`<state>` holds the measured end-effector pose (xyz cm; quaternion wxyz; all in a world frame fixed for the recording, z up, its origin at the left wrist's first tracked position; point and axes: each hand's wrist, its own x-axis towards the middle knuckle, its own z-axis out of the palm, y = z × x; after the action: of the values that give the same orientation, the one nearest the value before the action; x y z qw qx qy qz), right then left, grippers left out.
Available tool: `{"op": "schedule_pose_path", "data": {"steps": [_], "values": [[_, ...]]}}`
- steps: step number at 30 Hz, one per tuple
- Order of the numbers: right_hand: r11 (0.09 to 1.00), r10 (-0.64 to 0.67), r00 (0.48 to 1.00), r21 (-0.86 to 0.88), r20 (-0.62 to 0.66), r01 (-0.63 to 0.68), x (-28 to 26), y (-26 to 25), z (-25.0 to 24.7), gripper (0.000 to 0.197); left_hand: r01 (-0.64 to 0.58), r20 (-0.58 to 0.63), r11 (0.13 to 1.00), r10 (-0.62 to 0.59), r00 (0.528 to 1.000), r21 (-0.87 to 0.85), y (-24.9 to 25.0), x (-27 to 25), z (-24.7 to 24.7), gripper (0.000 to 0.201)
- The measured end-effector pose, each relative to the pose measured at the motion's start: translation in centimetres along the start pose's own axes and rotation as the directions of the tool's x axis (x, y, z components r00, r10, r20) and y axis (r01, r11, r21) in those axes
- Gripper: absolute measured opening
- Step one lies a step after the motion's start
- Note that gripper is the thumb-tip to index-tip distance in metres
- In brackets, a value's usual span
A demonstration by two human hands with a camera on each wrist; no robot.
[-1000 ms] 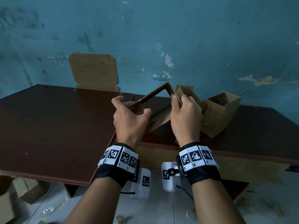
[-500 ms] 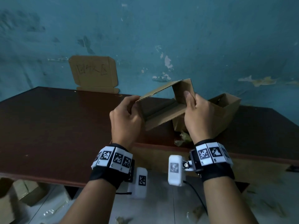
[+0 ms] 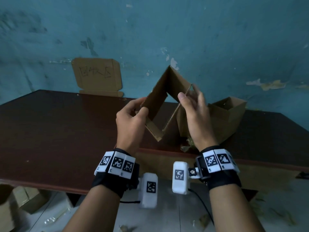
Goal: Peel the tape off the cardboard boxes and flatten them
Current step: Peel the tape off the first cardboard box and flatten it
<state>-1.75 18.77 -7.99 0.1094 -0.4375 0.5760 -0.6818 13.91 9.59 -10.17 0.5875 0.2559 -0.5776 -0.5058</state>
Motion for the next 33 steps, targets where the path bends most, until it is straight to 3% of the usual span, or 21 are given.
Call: {"op": "schedule_pose_path", "data": {"steps": [4, 7, 10, 12, 15, 19, 21, 25, 29, 33], "values": [[0.998, -0.037, 0.997, 0.058, 0.071, 0.033, -0.6, -0.3, 1.0, 0.06, 0.055, 0.119, 0.99, -0.04, 0.992, -0.129, 0.4, -0.4, 0.3, 0.035], [0.988, -0.021, 0.998, 0.153, 0.056, 0.012, -0.7, -0.2, 1.9, 0.059, 0.026, 0.209, 0.989, 0.005, 0.978, -0.148, 0.4, -0.7, 0.5, 0.052], [0.957, 0.083, 0.989, 0.267, 0.122, -0.113, -1.0, -0.2, 3.0, 0.085, 0.11, 0.348, 0.953, -0.005, 0.938, -0.282, 1.1, -1.5, 1.3, 0.06], [0.94, 0.103, 0.962, 0.292, 0.252, -0.177, -1.5, -0.3, 3.5, 0.095, 0.167, 0.374, 0.922, -0.026, 0.927, -0.349, 1.5, -1.8, 1.8, 0.059], [0.98, 0.069, 0.919, 0.145, 0.388, -0.135, -2.1, -0.2, 4.6, 0.076, 0.19, 0.393, 0.926, -0.049, 0.918, -0.327, 1.9, -2.2, 2.2, 0.08], [0.989, 0.1, 0.889, -0.143, 0.447, -0.039, -2.4, 0.6, 5.8, 0.073, 0.384, 0.441, 0.865, -0.222, 0.869, -0.321, 1.9, -2.3, 2.7, 0.065], [0.983, 0.067, 0.881, -0.184, 0.468, 0.023, -2.2, 1.1, 5.7, 0.069, 0.368, 0.481, 0.898, -0.22, 0.849, -0.24, 1.1, -2.0, 2.3, 0.074], [0.962, -0.008, 0.891, -0.24, 0.455, 0.132, -1.8, 1.3, 5.2, 0.058, 0.34, 0.435, 0.909, -0.212, 0.875, -0.242, 0.2, -0.9, 1.4, 0.05], [0.972, 0.037, 0.896, -0.226, 0.443, 0.071, -1.3, 1.2, 4.7, 0.058, 0.246, 0.36, 0.95, -0.165, 0.918, -0.191, 0.7, -0.3, 0.4, 0.035], [0.93, 0.026, 0.931, -0.35, 0.363, 0.11, -1.0, 1.1, 4.9, 0.065, 0.182, 0.262, 0.973, -0.14, 0.955, -0.14, 0.8, 1.0, -1.6, 0.025]]}}
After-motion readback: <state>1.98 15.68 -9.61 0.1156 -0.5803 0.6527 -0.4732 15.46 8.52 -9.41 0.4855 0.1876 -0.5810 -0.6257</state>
